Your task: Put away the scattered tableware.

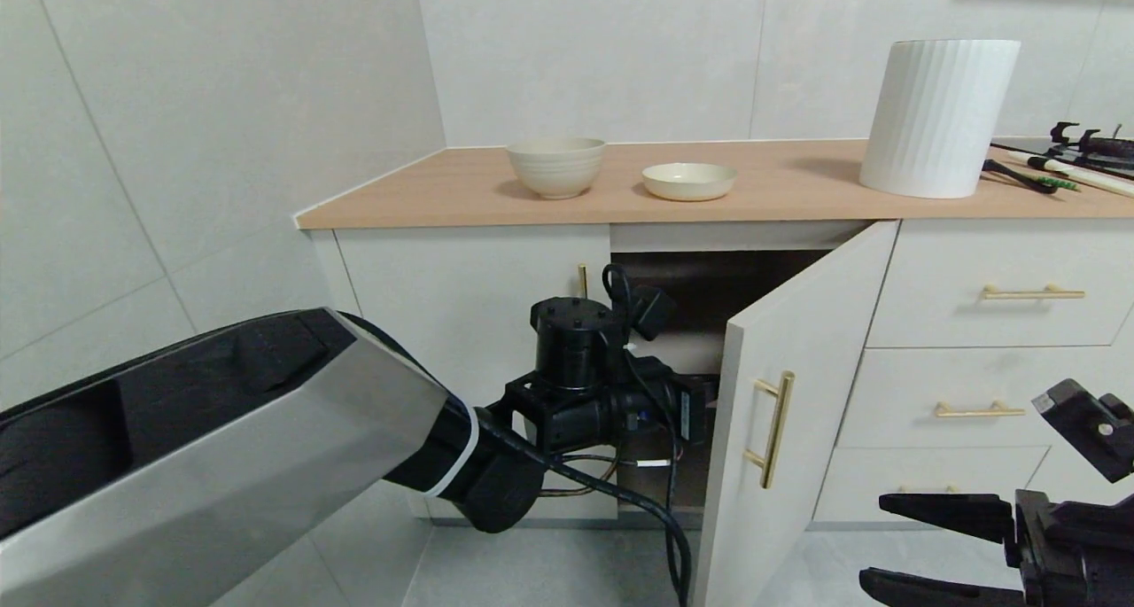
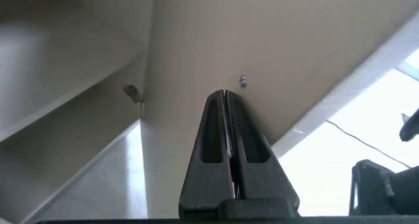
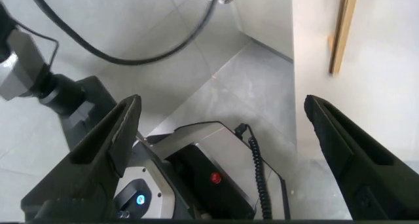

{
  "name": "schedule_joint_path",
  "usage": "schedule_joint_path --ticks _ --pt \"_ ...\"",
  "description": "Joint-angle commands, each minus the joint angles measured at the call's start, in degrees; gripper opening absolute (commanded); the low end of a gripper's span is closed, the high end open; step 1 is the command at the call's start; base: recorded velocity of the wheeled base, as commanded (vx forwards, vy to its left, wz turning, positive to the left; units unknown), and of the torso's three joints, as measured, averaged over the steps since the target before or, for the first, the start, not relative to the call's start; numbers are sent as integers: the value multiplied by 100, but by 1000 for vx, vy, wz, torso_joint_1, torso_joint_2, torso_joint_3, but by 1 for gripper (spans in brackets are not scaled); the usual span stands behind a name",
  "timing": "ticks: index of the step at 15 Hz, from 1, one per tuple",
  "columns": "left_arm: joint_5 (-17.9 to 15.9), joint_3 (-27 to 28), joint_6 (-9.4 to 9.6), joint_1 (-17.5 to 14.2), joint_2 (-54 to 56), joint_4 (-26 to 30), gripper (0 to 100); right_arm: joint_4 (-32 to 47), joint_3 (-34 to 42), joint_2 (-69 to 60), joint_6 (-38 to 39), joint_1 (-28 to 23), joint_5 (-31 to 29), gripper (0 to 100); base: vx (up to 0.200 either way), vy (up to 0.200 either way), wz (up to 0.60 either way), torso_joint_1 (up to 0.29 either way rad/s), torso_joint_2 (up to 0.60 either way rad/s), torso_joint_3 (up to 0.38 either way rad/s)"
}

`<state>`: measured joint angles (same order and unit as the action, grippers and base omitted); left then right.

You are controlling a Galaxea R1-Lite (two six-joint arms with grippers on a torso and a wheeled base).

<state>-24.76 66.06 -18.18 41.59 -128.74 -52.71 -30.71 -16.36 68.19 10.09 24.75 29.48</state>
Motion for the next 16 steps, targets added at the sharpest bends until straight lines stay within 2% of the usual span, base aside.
schedule_joint_path --ticks 1,3,4,5,6,8,9,11,13,15,16 --pt "50 38 -2 103 -10 -2 0 -5 -8 -87 1 21 5 100 0 0 0 0 0 0" --pt "200 144 -2 587 122 15 0 56 -78 -474 28 303 5 100 0 0 0 0 0 0" --pt "200 144 7 903 306 182 0 206 -113 -808 37 487 14 100 0 0 0 0 0 0" --pt "200 144 7 1017 376 288 0 276 -139 -948 37 566 32 100 0 0 0 0 0 0" --pt "200 153 7 1386 693 666 0 742 -245 -1528 45 944 128 100 0 0 0 0 0 0" --pt "208 12 25 1448 869 798 0 1287 -473 -1906 45 1226 146 100 0 0 0 0 0 0" --pt "226 -225 16 1316 1036 789 0 1665 -649 -1994 45 1278 146 100 0 0 0 0 0 0" --pt "296 -682 16 947 1405 727 0 1752 -702 -1792 45 1269 67 100 0 0 0 0 0 0" --pt "349 -1192 33 411 1941 701 0 1735 -834 -1361 45 1234 -232 100 0 0 0 0 0 0" --pt "349 -1842 42 -389 2749 771 0 1717 -1317 -518 45 1234 -1120 100 0 0 0 0 0 0" --pt "349 -2080 42 -617 3057 842 0 1717 -1484 -228 45 1234 -1410 100 0 0 0 0 0 0"
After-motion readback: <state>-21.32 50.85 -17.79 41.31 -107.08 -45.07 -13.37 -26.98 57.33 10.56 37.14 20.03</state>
